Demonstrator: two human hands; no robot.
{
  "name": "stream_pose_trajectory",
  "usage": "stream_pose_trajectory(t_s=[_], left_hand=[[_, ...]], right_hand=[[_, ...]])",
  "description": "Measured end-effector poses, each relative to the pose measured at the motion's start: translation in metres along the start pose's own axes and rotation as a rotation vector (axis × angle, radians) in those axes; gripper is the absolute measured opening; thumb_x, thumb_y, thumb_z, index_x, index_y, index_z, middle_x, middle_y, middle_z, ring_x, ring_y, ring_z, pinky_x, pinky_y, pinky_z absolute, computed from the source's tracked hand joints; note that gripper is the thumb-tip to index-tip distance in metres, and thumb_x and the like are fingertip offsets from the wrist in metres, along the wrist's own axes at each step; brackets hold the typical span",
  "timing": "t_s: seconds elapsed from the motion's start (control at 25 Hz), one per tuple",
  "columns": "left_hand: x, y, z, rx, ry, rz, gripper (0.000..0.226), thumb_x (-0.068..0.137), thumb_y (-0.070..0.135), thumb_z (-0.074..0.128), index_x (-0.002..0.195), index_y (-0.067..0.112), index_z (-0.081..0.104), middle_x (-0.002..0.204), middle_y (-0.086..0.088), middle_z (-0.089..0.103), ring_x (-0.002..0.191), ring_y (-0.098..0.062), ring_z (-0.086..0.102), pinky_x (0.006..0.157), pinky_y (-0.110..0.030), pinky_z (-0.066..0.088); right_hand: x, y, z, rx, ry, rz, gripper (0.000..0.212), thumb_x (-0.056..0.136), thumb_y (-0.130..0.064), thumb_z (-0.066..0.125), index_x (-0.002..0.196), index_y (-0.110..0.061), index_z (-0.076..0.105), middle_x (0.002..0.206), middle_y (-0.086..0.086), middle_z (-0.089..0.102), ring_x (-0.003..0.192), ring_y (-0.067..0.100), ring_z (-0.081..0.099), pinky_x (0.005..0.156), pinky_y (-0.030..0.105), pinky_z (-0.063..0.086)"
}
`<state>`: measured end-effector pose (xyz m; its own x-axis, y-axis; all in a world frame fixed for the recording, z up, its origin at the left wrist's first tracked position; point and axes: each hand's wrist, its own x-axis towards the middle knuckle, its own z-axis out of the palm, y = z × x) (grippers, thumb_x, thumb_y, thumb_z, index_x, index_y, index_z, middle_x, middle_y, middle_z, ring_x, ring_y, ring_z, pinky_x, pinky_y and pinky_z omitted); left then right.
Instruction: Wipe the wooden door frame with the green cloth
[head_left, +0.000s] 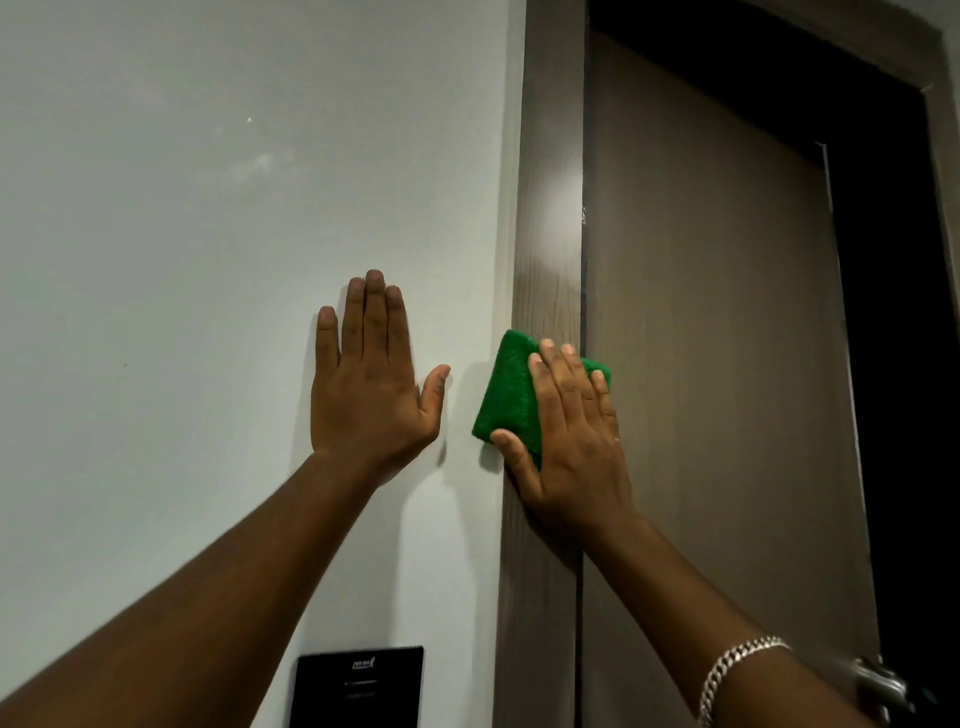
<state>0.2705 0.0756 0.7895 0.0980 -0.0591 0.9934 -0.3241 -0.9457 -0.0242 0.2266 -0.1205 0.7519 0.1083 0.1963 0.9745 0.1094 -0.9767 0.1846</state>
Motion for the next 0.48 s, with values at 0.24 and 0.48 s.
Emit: stream_pose_trajectory(t_s=[0.24,0.48], left_hand=[[-0.016,-0.002,-0.002,0.006,-0.025,-0.006,0.086,0.092,0.058,0.018,0.153,0.005,-0.008,0.165,-0.015,-0.010,0.153,-0.028,-0.010,0.124,-0.050,0.003],[-0.027,-0.003,-0.004,0.014,-0.041,-0.017,0.085,0.093,0.057,0.020,0.153,0.004,-0.006,0.165,-0.016,-0.008,0.153,-0.029,-0.008,0.124,-0.050,0.003]], right_hand=[[-0.011,-0.015,0.001,0.012,-0.010,0.071,0.079,0.095,-0.060,0.030,0.154,-0.011,0.013,0.164,0.009,0.013,0.153,0.023,0.003,0.124,0.046,0.003],[-0.015,-0.015,-0.001,0.035,0.010,0.179,0.082,0.094,-0.062,0.030,0.153,-0.008,0.015,0.164,0.011,0.015,0.153,0.024,0.005,0.125,0.044,0.002]])
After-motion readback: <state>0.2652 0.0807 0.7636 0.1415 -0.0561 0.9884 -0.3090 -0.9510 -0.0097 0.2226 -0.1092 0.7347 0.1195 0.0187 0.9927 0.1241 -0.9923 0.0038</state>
